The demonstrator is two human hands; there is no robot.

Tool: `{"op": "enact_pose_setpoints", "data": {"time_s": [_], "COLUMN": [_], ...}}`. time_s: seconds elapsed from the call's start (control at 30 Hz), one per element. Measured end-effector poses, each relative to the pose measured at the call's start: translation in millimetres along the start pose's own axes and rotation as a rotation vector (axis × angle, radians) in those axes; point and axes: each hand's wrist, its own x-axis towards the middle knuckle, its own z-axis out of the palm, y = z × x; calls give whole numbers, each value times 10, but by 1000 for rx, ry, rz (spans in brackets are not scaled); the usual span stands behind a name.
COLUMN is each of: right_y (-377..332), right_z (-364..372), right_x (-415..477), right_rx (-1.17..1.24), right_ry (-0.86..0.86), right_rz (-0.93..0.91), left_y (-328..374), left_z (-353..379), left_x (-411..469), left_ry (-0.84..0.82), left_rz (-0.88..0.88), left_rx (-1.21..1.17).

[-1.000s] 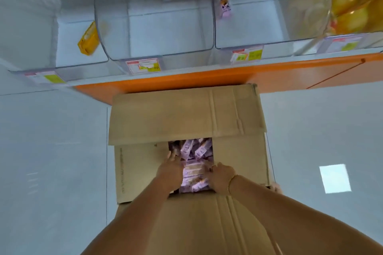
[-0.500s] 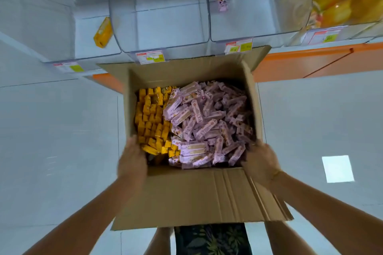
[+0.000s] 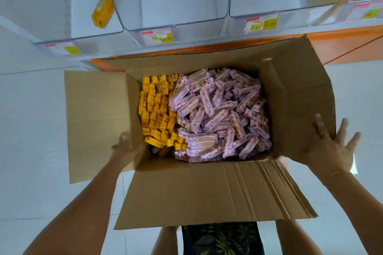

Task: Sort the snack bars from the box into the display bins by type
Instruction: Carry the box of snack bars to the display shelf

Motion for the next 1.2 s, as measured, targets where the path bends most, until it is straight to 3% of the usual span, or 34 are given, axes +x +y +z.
{"op": "enact_pose_setpoints", "data": {"time_s": [0.07, 0.17, 0.3, 0.37, 0.43, 0.5, 0.57, 0.63, 0.83, 0.93, 1.0, 1.07, 1.2], "right_y": [87, 149, -39, -92, -117, -124, -106, -17, 400, 247, -11, -275, -290], "right_z": [83, 129, -118, -358, -507, -696, -822, -849, -647, -586, -577, -556, -522], "right_x": [68, 113, -33, 29, 236, 424, 616, 731, 931, 981, 958, 917, 874], "right_rx": [-8, 167, 1041, 1243, 1260, 1287, 1364, 1410, 1419, 1089, 998, 1159, 1290], "right_ry": [107, 224, 344, 235, 71, -67, -246, -392, -411, -233, -292, -485, -514], "right_rz": [28, 37, -96, -28, -41, -65, -97, -174, -331, -412, -409, -373, -383], "left_y": [30, -9, 217, 675, 1216, 1707, 1982, 2124, 2507, 2799, 2938, 2998, 3002], "left_z": [69, 55, 33, 78, 168, 268, 438, 668, 1163, 1264, 1269, 1239, 1090], "left_x": [79, 158, 5, -215, -396, -550, -640, -699, -511, -522, -530, -539, -747], "left_ry": [-6, -6, 100, 86, -118, -375, -488, -507, -483, -425, -370, -290, -271], "left_rz": [-14, 48, 157, 243, 142, -77, -183, -207, -253, -245, -233, -211, -164], "left_rx": [24, 165, 17, -160, -496, -837, -962, -1073, -1554, -1639, -1701, -1735, -1763]}}
